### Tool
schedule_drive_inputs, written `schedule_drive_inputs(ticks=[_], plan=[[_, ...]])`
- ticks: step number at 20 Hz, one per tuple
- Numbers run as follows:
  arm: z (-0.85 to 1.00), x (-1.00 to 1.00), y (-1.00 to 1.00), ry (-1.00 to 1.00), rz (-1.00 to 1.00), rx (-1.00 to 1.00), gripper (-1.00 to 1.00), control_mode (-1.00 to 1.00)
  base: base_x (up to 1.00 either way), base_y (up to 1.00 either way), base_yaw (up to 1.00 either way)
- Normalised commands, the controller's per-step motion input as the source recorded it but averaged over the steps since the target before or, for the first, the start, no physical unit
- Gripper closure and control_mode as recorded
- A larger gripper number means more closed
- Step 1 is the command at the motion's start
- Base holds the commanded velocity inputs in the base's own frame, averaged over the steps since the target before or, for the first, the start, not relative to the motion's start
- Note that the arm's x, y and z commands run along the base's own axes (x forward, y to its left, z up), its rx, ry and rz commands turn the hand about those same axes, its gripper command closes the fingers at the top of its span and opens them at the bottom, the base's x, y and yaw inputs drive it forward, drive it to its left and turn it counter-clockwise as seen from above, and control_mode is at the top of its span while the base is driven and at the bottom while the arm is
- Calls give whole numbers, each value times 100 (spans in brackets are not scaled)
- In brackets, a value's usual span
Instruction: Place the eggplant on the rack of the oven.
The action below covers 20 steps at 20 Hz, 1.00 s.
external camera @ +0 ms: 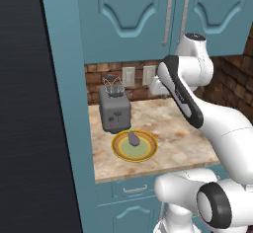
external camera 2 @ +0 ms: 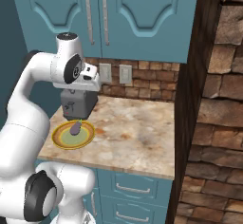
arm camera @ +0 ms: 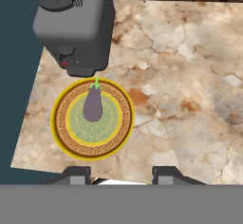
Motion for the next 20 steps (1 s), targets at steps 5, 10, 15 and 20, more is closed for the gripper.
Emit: schedule_drive_inputs(ticks=[5, 10, 15, 20], plan=[[-20, -2, 43, -1, 1, 0, -100, -100, 0, 0, 0], [-53, 0, 82, 0, 2, 0, -100, -100, 0, 0, 0], [-85, 7, 40, 3, 0, 0, -100, -100, 0, 0, 0], [-92, 20, 4, 7, 0, -5, -100, -100, 0, 0, 0]])
